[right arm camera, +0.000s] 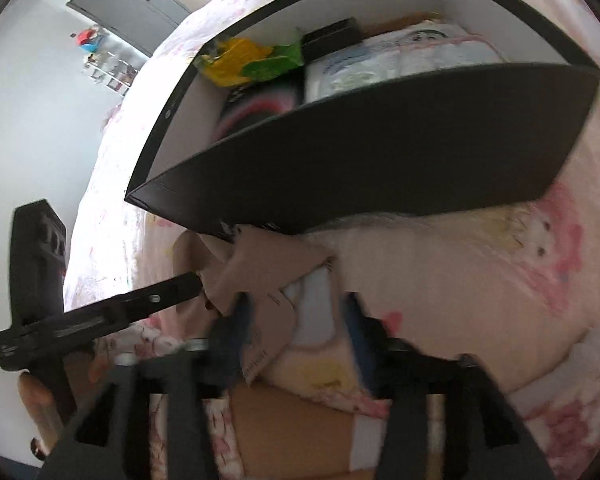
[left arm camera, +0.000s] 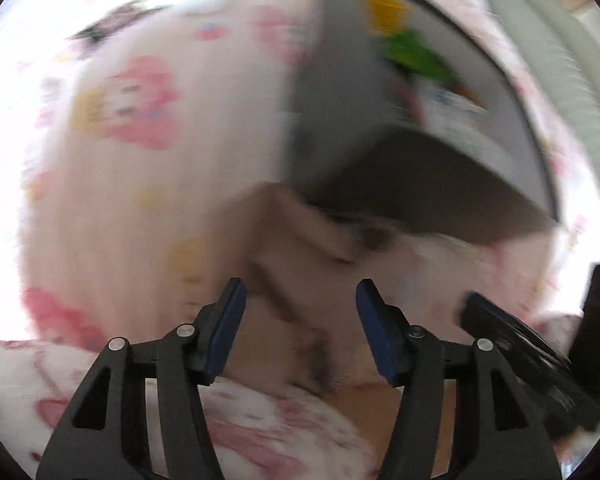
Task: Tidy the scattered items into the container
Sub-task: 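Grasp the beige fabric with the right gripper, then lift the beige fabric and carry it into the black box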
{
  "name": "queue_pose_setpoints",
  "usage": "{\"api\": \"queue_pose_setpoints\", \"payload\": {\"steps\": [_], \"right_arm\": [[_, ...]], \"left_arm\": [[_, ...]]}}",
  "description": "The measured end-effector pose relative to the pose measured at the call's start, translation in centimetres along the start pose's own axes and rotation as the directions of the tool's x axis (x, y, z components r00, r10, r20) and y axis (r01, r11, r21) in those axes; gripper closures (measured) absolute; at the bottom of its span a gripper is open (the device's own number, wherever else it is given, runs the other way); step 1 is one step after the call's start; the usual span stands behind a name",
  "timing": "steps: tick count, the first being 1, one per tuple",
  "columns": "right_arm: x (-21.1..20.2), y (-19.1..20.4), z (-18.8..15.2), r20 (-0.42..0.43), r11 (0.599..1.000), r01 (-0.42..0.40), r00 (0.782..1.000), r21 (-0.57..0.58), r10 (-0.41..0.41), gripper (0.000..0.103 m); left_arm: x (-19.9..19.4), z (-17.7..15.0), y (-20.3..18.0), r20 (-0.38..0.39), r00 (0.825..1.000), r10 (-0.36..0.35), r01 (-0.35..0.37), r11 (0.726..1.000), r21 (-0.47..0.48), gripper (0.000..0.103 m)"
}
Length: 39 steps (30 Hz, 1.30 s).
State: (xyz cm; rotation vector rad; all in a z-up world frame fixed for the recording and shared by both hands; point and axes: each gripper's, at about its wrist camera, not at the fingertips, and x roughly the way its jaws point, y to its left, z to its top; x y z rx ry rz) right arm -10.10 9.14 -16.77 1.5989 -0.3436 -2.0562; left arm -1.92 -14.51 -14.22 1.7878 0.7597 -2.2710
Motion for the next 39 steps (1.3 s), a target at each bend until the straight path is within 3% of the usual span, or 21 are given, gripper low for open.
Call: {"api": "queue_pose_setpoints", "payload": {"steps": [2, 5, 9, 11, 14, 15, 18, 23, 25, 28, 30, 32, 34, 36, 38, 39], "right_arm": [[1.3, 0.7, 0.0, -0.002, 1.0, 0.008, 1.0, -0.011, -0.008, 0.053], [4.7, 0.8, -0.3, -0.067, 0.994, 0.107, 0.992, -0.009, -0.108, 0.053], [7.5, 0.9, -0.5, -0.091, 0.994, 0.109, 0.99, 0.007, -0.108, 0.05], [8.0, 1.6, -0.5, -0.065, 0.994, 0.109, 0.992, -0.02, -0.111, 0.056], [7.2, 2.7, -0.9, -0.024, 0.993, 0.095, 0.995, -0.069, -0.097, 0.08], [6.9, 2.8, -0.9, -0.022, 0.995, 0.081, 0.996, -0.067, -0.082, 0.092], [5.1, 2.4, -0.9, 0.029, 0.998, 0.065, 0.997, -0.024, -0.065, 0.097], [2.8, 1.5, -0.9, 0.099, 0.983, 0.18, 0.978, 0.039, -0.183, 0.101], [1.6, 1.5, -1.0, 0.151, 0.972, 0.23, 0.96, 0.052, -0.235, 0.101], [0.0, 1.1, -1.0, 0.201, 0.972, 0.217, 0.952, 0.092, -0.232, 0.101], [0.0, 0.7, -0.5, 0.178, 0.983, 0.158, 0.969, 0.092, -0.172, 0.099], [1.0, -0.2, 0.3, 0.122, 0.99, 0.095, 0.987, 0.105, -0.107, 0.097], [2.0, -0.3, 0.4, 0.068, 0.991, 0.078, 0.994, 0.112, -0.086, 0.079], [3.6, -0.2, 0.1, 0.023, 0.988, 0.079, 0.996, 0.135, -0.083, 0.061], [5.3, -0.3, 0.3, -0.011, 0.987, 0.047, 0.999, 0.151, -0.046, 0.059], [6.1, -0.4, 0.3, -0.033, 0.986, 0.039, 0.999, 0.161, -0.034, 0.059]], "left_arm": [[0.3, 0.0, 0.6, 0.004, 1.0, 0.009, -0.009, 0.999, -0.042, 0.044], [1.0, 0.5, 1.2, -0.004, 1.0, 0.025, -0.025, 0.996, -0.084, 0.04], [2.4, 1.0, 1.3, -0.047, 0.998, 0.035, -0.04, 0.993, -0.109, 0.039], [2.5, 0.9, 1.3, -0.057, 0.998, -0.008, 0.002, 0.993, -0.114, 0.039], [1.8, 0.4, 1.9, -0.03, 0.997, -0.066, 0.061, 0.989, -0.136, 0.039], [1.6, 0.2, 2.1, -0.025, 0.997, -0.079, 0.074, 0.987, -0.139, 0.039], [1.0, -0.4, 2.0, -0.006, 0.996, -0.085, 0.084, 0.988, -0.127, 0.039], [0.0, -1.3, 1.8, 0.038, 0.998, -0.057, 0.061, 0.992, -0.112, 0.039], [-0.3, -1.5, 2.0, 0.05, 0.997, -0.058, 0.064, 0.99, -0.122, 0.039], [0.0, -1.8, 1.7, 0.033, 0.999, -0.016, 0.019, 0.995, -0.102, 0.038], [0.8, -1.8, 1.0, -0.005, 1.0, 0.019, -0.02, 0.997, -0.073, 0.034], [1.9, -1.7, 0.3, -0.07, 0.997, -0.022, 0.019, 0.999, -0.035, 0.034], [3.1, -1.7, -0.3, -0.134, 0.988, -0.07, 0.067, 0.997, -0.022, 0.034], [3.8, -1.8, -0.9, -0.154, 0.987, -0.05, 0.049, 0.999, -0.012, 0.034], [4.1, -1.9, -1.4, -0.155, 0.987, -0.047, 0.049, 0.999, 0.004, 0.038], [4.2, -2.1, -1.7, -0.161, 0.985, -0.06, 0.064, 0.998, 0.02, 0.05]]}}
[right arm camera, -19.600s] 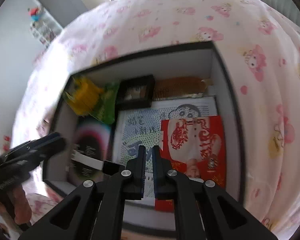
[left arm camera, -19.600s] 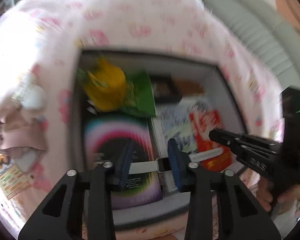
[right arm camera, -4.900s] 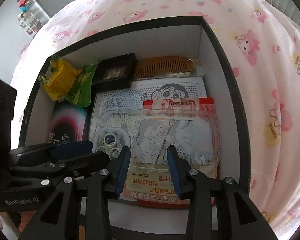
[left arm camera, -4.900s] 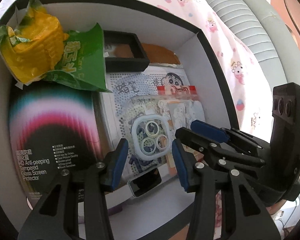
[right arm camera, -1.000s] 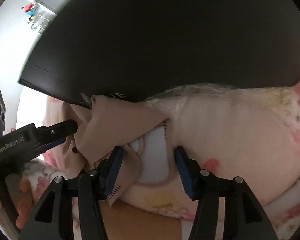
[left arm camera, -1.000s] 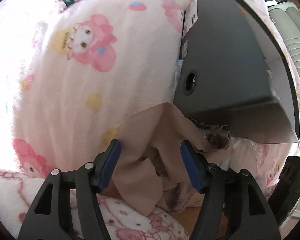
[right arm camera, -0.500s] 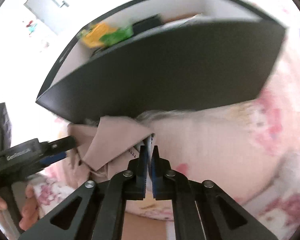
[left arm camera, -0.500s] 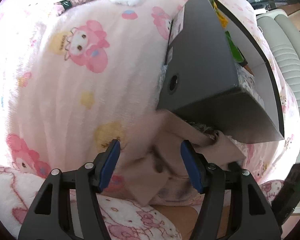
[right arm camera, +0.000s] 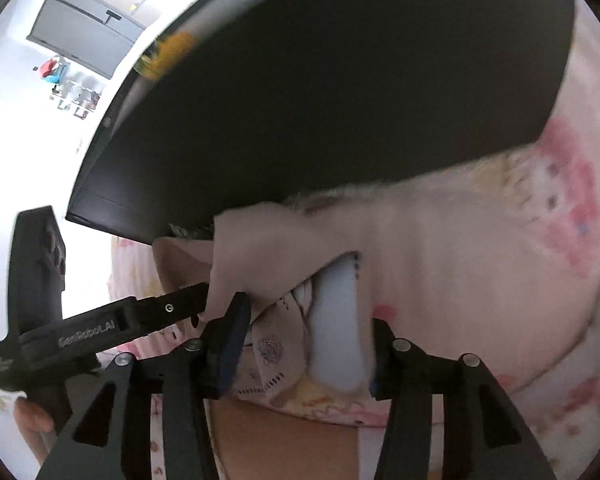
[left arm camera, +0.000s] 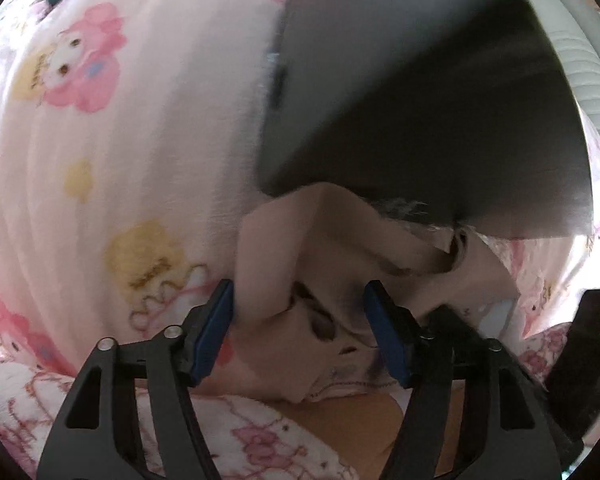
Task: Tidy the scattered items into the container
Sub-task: 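Lift the beige fabric and carry it into the black box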
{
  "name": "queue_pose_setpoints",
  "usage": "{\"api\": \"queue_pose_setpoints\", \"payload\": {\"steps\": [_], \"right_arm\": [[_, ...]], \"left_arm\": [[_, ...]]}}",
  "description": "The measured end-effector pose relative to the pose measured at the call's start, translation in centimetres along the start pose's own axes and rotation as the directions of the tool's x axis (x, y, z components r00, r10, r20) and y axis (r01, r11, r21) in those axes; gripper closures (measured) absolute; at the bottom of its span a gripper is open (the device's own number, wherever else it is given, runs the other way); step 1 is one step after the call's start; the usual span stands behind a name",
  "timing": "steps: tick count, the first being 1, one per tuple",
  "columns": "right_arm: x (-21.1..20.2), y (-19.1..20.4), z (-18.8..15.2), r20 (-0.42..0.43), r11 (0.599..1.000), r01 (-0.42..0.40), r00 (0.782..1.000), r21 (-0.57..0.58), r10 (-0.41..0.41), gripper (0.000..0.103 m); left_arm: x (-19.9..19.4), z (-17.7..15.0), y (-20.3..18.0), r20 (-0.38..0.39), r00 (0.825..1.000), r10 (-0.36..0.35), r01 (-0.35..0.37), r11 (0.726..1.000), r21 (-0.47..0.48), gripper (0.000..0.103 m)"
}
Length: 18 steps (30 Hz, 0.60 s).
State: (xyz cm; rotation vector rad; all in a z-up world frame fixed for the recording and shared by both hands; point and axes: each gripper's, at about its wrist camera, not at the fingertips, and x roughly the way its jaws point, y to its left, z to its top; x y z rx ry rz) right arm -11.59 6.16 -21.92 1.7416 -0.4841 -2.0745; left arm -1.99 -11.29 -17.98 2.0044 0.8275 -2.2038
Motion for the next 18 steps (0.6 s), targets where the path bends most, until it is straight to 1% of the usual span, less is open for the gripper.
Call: {"api": "queue_pose_setpoints", "payload": {"steps": [1, 2, 3, 4, 5, 6, 7, 8, 9, 11, 12, 13, 14, 15, 16, 17, 18], "right_arm": [[0.6, 0.0, 0.0, -0.019, 1.0, -0.004, 1.0, 0.004, 0.004, 0.059], [1.2, 0.2, 0.0, -0.039, 1.0, -0.008, 0.999, 0.0, 0.008, 0.061], [1.3, 0.5, 0.0, -0.038, 1.0, -0.008, 0.999, -0.014, 0.007, 0.081], [1.2, 0.9, -0.1, -0.034, 0.999, -0.009, 0.999, -0.041, 0.008, 0.098], [0.8, 1.5, -0.3, -0.027, 0.997, -0.03, 0.999, -0.067, 0.028, 0.098], [0.1, 1.9, -0.5, -0.008, 0.996, -0.032, 0.999, -0.082, 0.031, 0.099], [-1.0, 2.6, -0.7, 0.027, 0.994, -0.014, 0.999, -0.11, 0.017, 0.099], [-2.2, 3.1, -0.8, 0.062, 0.991, -0.005, 0.998, -0.133, 0.014, 0.099], [-3.2, 3.5, -0.9, 0.088, 0.989, -0.003, 0.996, -0.149, 0.016, 0.099], [-6.5, 4.4, -0.3, 0.16, 0.985, -0.028, 0.986, -0.172, 0.056, 0.099], [-8.0, 4.8, 0.1, 0.187, 0.982, -0.051, 0.979, -0.182, 0.086, 0.099], [-9.7, 5.3, 0.8, 0.217, 0.977, -0.07, 0.969, -0.2, 0.114, 0.099], [-11.5, 6.0, 1.8, 0.25, 0.971, -0.075, 0.959, -0.228, 0.133, 0.099], [-12.8, 6.6, 2.9, 0.278, 0.965, -0.065, 0.951, -0.255, 0.137, 0.099], [-14.1, 7.2, 4.2, 0.307, 0.958, -0.051, 0.941, -0.282, 0.14, 0.099], [-15.0, 7.6, 6.0, 0.329, 0.952, -0.032, 0.934, -0.304, 0.136, 0.099], [-15.2, 7.8, 7.4, 0.335, 0.95, -0.009, 0.935, -0.312, 0.119, 0.099]], "left_arm": [[-0.1, -0.3, -0.3, 0.0, 1.0, -0.009, 0.009, 1.0, 0.022, 0.061], [-0.2, -0.6, -0.4, 0.004, 1.0, -0.013, 0.013, 0.999, 0.035, 0.079], [-0.4, -0.9, -0.6, 0.009, 1.0, -0.023, 0.023, 0.999, 0.047, 0.091], [-0.8, -1.3, -0.7, 0.018, 0.999, -0.043, 0.042, 0.997, 0.06, 0.095], [-1.5, -1.8, -0.8, 0.037, 0.996, -0.078, 0.075, 0.994, 0.076, 0.096], [-2.4, -2.3, -1.0, 0.051, 0.99, -0.128, 0.123, 0.988, 0.092, 0.096], [-3.4, -2.8, -1.2, 0.064, 0.982, -0.179, 0.172, 0.979, 0.105, 0.096], [-4.6, -3.3, -1.5, 0.082, 0.969, -0.231, 0.221, 0.969, 0.114, 0.096], [-6.1, -3.9, -2.0, 0.106, 0.953, -0.283, 0.268, 0.954, 0.137, 0.096], [-8.7, -4.5, -3.6, 0.136, 0.926, -0.351, 0.322, 0.926, 0.199, 0.096], [-10.1, -4.7, -4.7, 0.155, 0.918, -0.365, 0.323, 0.915, 0.24, 0.096], [-11.8, -3.7, -5.7, 0.176, 0.912, -0.369, 0.313, 0.907, 0.281, 0.096], [-13.2, -2.7, -8.1, 0.207, 0.904, -0.374, 0.3, 0.9, 0.317, 0.096], [-15.4, -1.7, -7.7, 0.229, 0.896, -0.38, 0.293, 0.895, 0.337, 0.096], [-16.5, -0.5, -8.9, 0.261, 0.887, -0.381, 0.278, 0.892, 0.356, 0.096], [-16.9, 1.0, -10.3, 0.283, 0.885, -0.37, 0.261, 0.896, 0.358, 0.096], [-16.8, 2.3, -11.1, 0.3, 0.89, -0.343, 0.234, 0.909, 0.344, 0.096]]}}
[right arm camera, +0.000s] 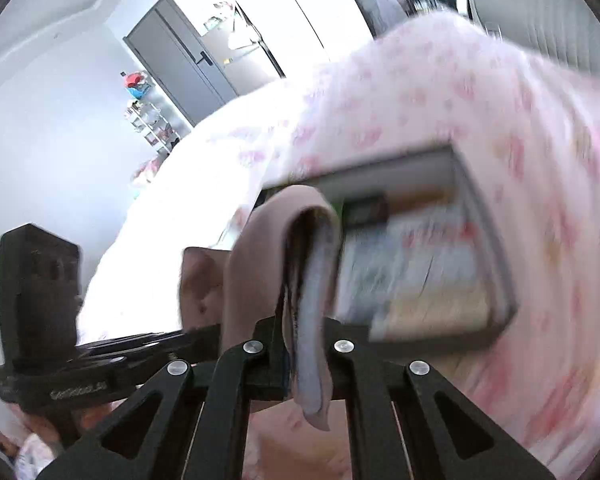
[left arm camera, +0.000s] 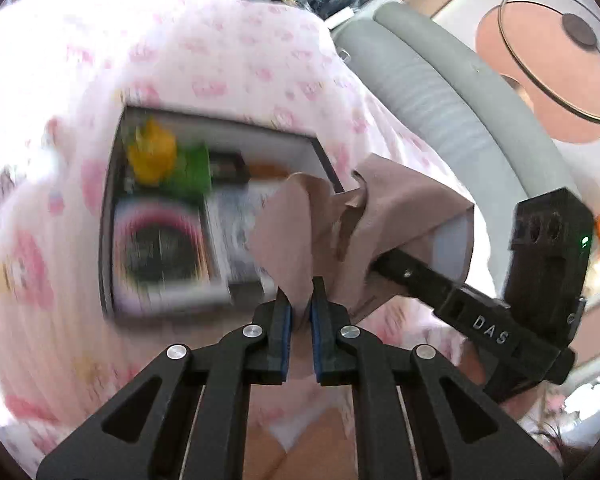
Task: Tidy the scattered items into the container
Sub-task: 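Lift the beige fabric and carry it into the black box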
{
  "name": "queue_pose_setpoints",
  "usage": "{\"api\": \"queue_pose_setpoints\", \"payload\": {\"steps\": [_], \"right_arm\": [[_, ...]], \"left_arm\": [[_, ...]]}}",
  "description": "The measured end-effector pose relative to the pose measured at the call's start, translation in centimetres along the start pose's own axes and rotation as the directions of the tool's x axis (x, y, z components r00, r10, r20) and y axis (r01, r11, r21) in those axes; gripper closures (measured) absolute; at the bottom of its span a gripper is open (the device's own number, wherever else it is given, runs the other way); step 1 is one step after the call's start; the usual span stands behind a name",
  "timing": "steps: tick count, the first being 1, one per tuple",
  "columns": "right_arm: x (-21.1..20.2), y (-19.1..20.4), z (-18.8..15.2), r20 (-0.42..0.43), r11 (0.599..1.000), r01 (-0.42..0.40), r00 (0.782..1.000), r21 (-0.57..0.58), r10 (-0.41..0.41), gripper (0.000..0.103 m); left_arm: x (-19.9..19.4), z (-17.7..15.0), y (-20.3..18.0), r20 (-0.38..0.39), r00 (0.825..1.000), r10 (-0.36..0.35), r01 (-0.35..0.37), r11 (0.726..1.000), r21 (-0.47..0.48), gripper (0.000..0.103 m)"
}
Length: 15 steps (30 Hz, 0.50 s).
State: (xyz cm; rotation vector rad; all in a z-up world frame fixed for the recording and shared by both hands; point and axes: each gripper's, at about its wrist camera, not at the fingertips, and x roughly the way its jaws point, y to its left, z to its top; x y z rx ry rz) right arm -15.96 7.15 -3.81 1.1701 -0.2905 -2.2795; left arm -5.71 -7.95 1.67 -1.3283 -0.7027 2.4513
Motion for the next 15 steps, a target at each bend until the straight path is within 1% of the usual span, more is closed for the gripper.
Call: {"api": "queue_pose_setpoints", "payload": {"steps": [2, 3, 4, 5, 6, 7, 8, 9, 10, 11, 12, 13, 15], "right_arm": [[1.5, -1.1, 2.7, -0.01, 0.997, 0.068, 0.998, -0.029, -0.068, 0.099], [2.4, -1.9, 3.5, -0.034, 0.993, 0.112, 0.993, -0.041, -0.113, 0.098], [4.3, -2.4, 4.2, -0.073, 0.988, 0.148, 0.986, -0.053, -0.152, 0.098], [6.2, -3.9, 4.3, -0.127, 0.985, 0.167, 0.977, -0.038, -0.171, 0.098], [5.6, -5.6, 3.2, -0.153, 0.985, 0.171, 0.973, -0.011, -0.171, 0.098], [7.0, -7.4, 2.5, -0.202, 0.984, 0.174, 0.966, 0.042, -0.162, 0.098], [7.4, -8.8, 2.2, -0.238, 0.98, 0.181, 0.959, 0.082, -0.157, 0.098], [8.0, -9.9, 1.6, -0.282, 0.972, 0.202, 0.946, 0.119, -0.162, 0.097], [8.3, -10.3, 1.4, -0.296, 0.97, 0.206, 0.942, 0.128, -0.161, 0.097], [7.7, -10.1, 1.1, -0.289, 0.973, 0.191, 0.946, 0.131, -0.147, 0.096], [6.4, -9.7, 0.7, -0.275, 0.974, 0.185, 0.951, 0.13, -0.143, 0.093], [5.8, -9.5, 1.0, -0.248, 0.975, 0.183, 0.957, 0.127, -0.148, 0.088], [3.5, -9.6, 0.2, -0.184, 0.978, 0.183, 0.969, 0.1, -0.163, 0.081]], "left_arm": [[2.8, 1.9, 0.2, -0.017, 0.998, 0.057, -0.057, 0.998, -0.022, 0.096], [4.0, 2.5, 0.7, -0.037, 0.995, 0.088, -0.089, 0.995, -0.034, 0.096], [5.5, 2.9, 1.3, -0.063, 0.99, 0.125, -0.128, 0.991, -0.046, 0.096], [7.8, 3.5, 2.4, -0.079, 0.984, 0.161, -0.166, 0.984, -0.06, 0.094], [9.1, 3.7, 3.0, -0.094, 0.975, 0.203, -0.21, 0.976, -0.065, 0.088], [10.4, 3.5, 3.7, -0.122, 0.96, 0.251, -0.259, 0.964, -0.059, 0.085], [12.1, 3.0, 4.5, -0.164, 0.942, 0.294, -0.305, 0.951, -0.045, 0.084], [12.7, 2.8, 5.3, -0.184, 0.932, 0.312, -0.324, 0.945, -0.041, 0.083], [12.9, 2.8, 5.6, -0.193, 0.929, 0.316, -0.331, 0.943, -0.047, 0.082], [13.3, 2.8, 6.1, -0.187, 0.933, 0.309, -0.325, 0.943, -0.065, 0.076], [13.0, 2.8, 6.3, -0.174, 0.936, 0.306, -0.323, 0.943, -0.082, 0.065], [12.7, 2.7, 6.5, -0.153, 0.939, 0.308, -0.326, 0.94, -0.103, 0.062], [13.8, 2.9, 6.9, -0.136, 0.944, 0.3, -0.315, 0.944, -0.1, 0.061]]}}
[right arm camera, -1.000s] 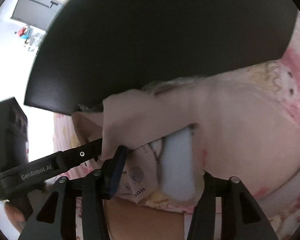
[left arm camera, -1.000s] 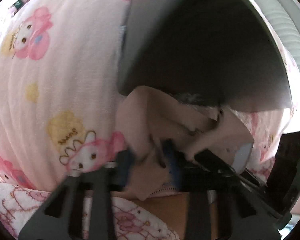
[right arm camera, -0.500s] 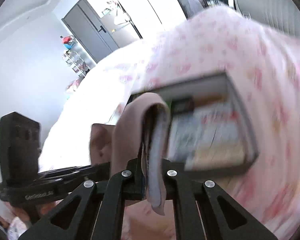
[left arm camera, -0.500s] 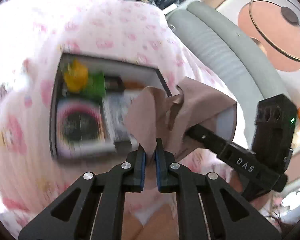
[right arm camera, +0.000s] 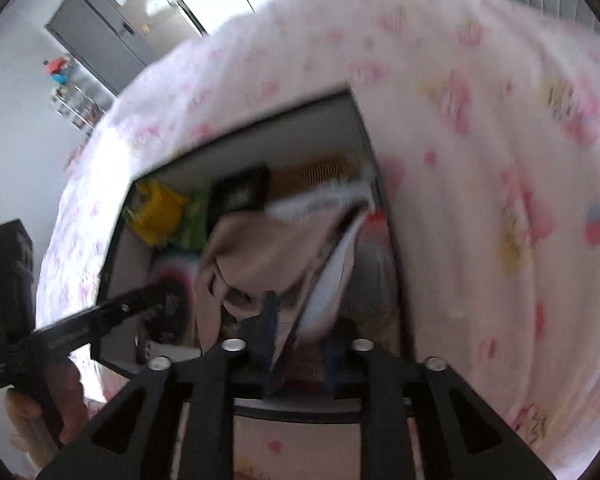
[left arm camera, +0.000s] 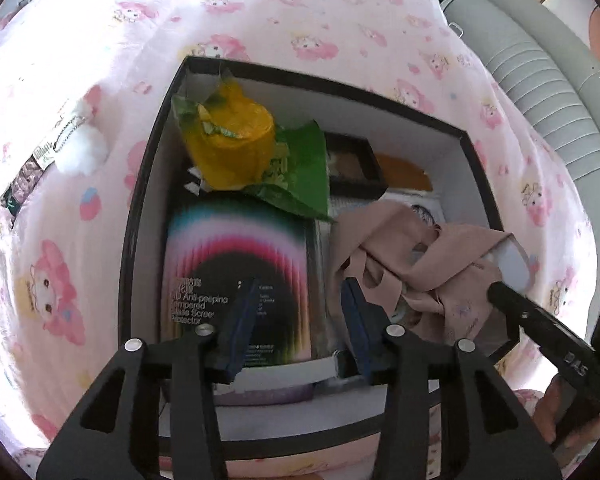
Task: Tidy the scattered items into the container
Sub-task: 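Lift the beige fabric and carry it into the black box, then open the right gripper to drop the fabric and withdraw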
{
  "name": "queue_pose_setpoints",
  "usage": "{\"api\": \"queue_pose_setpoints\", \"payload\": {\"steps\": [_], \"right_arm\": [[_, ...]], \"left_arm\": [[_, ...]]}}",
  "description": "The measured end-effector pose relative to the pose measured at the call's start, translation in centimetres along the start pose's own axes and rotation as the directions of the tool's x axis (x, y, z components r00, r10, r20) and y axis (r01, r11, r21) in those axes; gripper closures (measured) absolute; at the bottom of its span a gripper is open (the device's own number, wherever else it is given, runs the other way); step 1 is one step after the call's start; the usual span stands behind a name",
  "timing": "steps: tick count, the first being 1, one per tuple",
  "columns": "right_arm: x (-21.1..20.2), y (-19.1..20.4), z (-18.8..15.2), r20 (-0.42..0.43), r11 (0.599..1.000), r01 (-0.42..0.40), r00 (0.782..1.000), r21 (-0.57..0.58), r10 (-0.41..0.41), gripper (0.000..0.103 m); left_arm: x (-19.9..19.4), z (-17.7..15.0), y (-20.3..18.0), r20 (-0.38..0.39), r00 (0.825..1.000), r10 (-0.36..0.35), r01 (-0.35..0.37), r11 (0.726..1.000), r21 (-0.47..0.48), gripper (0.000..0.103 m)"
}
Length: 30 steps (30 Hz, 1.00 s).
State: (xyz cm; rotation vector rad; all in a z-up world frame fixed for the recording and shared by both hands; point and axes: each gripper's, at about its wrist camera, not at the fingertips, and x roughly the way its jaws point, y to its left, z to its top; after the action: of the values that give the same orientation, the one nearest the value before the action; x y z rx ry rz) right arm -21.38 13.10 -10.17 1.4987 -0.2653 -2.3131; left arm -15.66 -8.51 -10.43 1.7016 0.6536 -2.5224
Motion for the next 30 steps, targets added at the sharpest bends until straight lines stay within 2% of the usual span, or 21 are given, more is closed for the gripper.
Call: {"api": "queue_pose_setpoints", "payload": {"steps": [4, 6, 8, 10, 11, 13, 16, 18, 21, 22, 24, 27, 30], "right_arm": [[-1.5, 0.1, 0.2, 0.077, 1.0, 0.018, 0.997, -0.023, -0.017, 0.081], [-2.5, -0.1, 0.7, 0.128, 0.997, 0.066, 0.99, -0.036, -0.061, 0.081], [-2.8, 0.1, 0.9, 0.173, 0.992, 0.114, 0.979, -0.056, -0.103, 0.081], [-3.0, 0.1, 0.8, 0.185, 0.994, 0.083, 0.98, -0.071, -0.068, 0.081], [-3.2, -0.2, 0.8, 0.199, 0.996, 0.065, 0.979, -0.061, -0.052, 0.081], [-4.6, -1.1, 0.7, 0.231, 0.999, 0.035, 0.973, -0.033, -0.026, 0.081], [-5.8, -1.9, 1.0, 0.263, 1.0, 0.013, 0.965, -0.002, -0.012, 0.081], [-6.2, -1.3, 1.0, 0.282, 0.999, -0.012, 0.959, -0.049, 0.026, 0.08], [-4.4, 0.4, 1.1, 0.208, 0.992, -0.028, 0.977, -0.122, 0.053, 0.08], [-3.1, 0.6, 1.2, 0.16, 0.993, -0.011, 0.987, -0.121, 0.031, 0.08], [-0.6, 0.5, 1.2, 0.061, 0.994, 0.025, 0.998, -0.107, -0.019, 0.08], [1.8, 0.2, 1.3, -0.035, 0.996, 0.022, 0.999, -0.082, -0.025, 0.08], [4.2, -0.7, 1.4, -0.129, 1.0, -0.024, 0.991, -0.014, 0.022, 0.08]], "left_arm": [[0.2, -0.1, -2.1, 0.014, 0.996, -0.084, 0.082, 0.993, 0.081, 0.061], [0.8, 0.1, -3.5, 0.021, 0.995, -0.095, 0.092, 0.988, 0.123, 0.061], [1.3, 0.3, -4.7, -0.007, 0.996, -0.091, 0.091, 0.983, 0.157, 0.059], [2.4, 1.0, -5.5, -0.08, 0.996, -0.044, 0.056, 0.986, 0.157, 0.058], [3.2, 1.1, -5.6, -0.105, 0.994, 0.01, 0.007, 0.988, 0.157, 0.059], [3.8, 1.0, -5.1, -0.105, 0.99, 0.097, -0.08, 0.985, 0.155, 0.059], [3.4, 0.7, -3.7, -0.105, 0.979, 0.177, -0.163, 0.979, 0.123, 0.059], [2.4, 0.7, -3.1, -0.087, 0.982, 0.167, -0.157, 0.982, 0.106, 0.059], [0.8, 0.9, -2.8, -0.044, 0.998, 0.035, -0.032, 0.997, 0.068, 0.059], [0.7, 0.9, -3.0, -0.031, 1.0, -0.007, 0.009, 0.997, 0.072, 0.059], [1.3, 1.1, -3.6, -0.036, 0.999, -0.034, 0.037, 0.995, 0.089, 0.059], [2.9, 0.8, -4.2, -0.07, 0.997, -0.026, 0.033, 0.993, 0.111, 0.059], [4.6, 0.6, -4.1, -0.139, 0.988, 0.068, -0.052, 0.992, 0.113, 0.059]]}}
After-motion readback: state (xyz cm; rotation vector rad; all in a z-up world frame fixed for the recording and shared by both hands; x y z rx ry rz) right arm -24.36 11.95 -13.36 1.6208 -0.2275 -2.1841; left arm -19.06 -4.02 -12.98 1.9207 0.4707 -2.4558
